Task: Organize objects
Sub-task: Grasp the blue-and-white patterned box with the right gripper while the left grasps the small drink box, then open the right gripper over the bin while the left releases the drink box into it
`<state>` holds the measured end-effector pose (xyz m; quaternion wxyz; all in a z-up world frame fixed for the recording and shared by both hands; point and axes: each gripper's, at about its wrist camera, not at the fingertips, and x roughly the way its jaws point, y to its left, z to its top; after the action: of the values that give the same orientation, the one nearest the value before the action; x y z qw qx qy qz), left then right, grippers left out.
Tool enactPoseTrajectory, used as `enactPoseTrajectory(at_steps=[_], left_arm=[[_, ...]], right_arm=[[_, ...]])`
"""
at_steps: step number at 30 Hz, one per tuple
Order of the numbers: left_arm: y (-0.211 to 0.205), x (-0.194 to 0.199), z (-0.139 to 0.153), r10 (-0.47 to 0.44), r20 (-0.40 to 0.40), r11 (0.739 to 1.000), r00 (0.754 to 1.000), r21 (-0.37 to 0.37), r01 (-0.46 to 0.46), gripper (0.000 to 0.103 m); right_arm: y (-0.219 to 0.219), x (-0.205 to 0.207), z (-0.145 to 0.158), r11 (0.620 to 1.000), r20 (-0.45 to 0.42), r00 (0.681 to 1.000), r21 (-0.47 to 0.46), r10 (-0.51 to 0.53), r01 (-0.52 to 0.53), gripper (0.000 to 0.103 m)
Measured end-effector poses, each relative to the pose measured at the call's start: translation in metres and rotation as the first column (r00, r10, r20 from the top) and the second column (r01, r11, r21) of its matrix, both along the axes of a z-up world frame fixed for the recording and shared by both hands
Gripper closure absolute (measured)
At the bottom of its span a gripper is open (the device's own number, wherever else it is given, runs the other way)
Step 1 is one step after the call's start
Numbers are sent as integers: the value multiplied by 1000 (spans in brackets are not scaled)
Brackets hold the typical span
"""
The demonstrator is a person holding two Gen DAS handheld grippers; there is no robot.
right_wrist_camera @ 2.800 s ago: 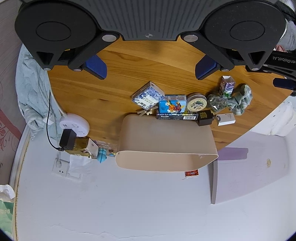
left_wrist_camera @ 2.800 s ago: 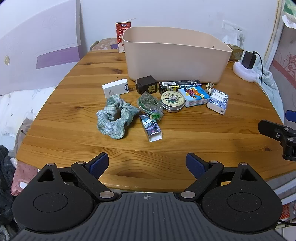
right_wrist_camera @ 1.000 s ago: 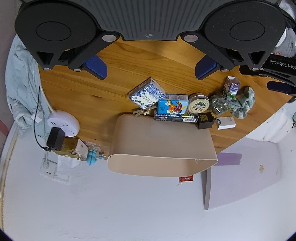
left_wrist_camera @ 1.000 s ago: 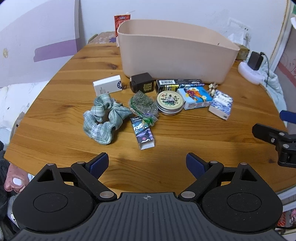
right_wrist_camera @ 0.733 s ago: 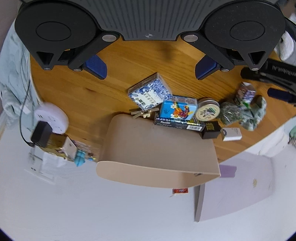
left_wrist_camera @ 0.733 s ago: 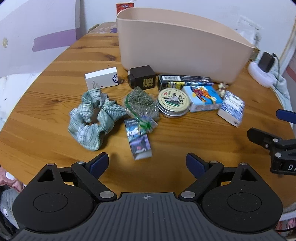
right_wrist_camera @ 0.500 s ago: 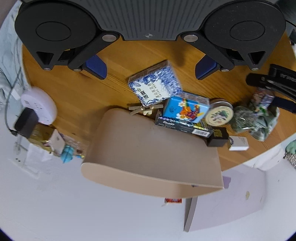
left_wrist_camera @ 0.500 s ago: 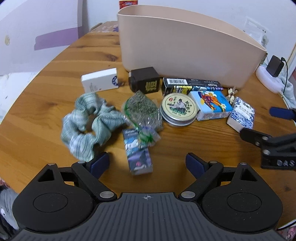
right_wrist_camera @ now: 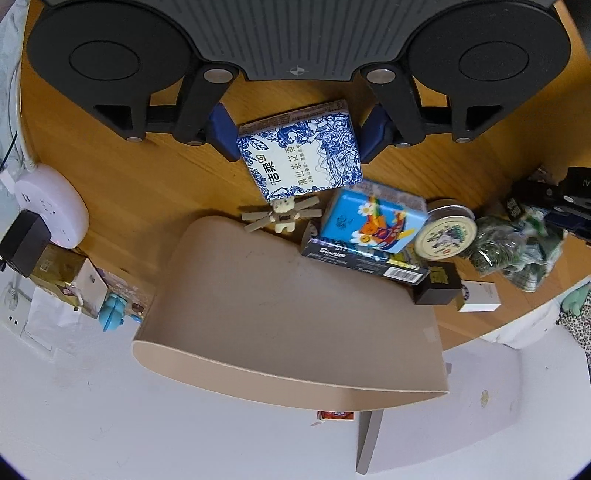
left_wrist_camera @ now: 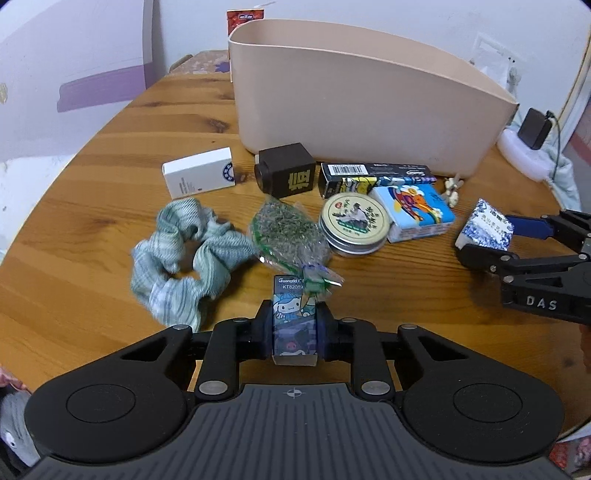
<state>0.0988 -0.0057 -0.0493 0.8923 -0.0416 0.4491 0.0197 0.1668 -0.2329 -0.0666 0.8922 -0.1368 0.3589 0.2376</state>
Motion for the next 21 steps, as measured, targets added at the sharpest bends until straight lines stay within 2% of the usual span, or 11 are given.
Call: enactPoseTrajectory(at_steps=[5,9,16,18,21], left_arm=[[1,-18,28,-34,68,999,997,1,34,80],[-3,-18,66,-70,179,996,981,60,60,80],[-14,30,122,-118,321,990,940,113,86,80],[-19,52,128,-129,332,989,934,111,97,80],[-28,94,127,-130,316,988,940,121,96,80]], right_arm=[[-8,-18,29,999,51,998,41,-24,22,37],[-14,-28,63,995,132,990,87,-53,42,37],[-12,-5,113,984,241,963,156,-123,87,37],[-10,8,122,980,256,956,171,-142,99,37],[-4,35,129,977,255,953,176,-165,122,37]])
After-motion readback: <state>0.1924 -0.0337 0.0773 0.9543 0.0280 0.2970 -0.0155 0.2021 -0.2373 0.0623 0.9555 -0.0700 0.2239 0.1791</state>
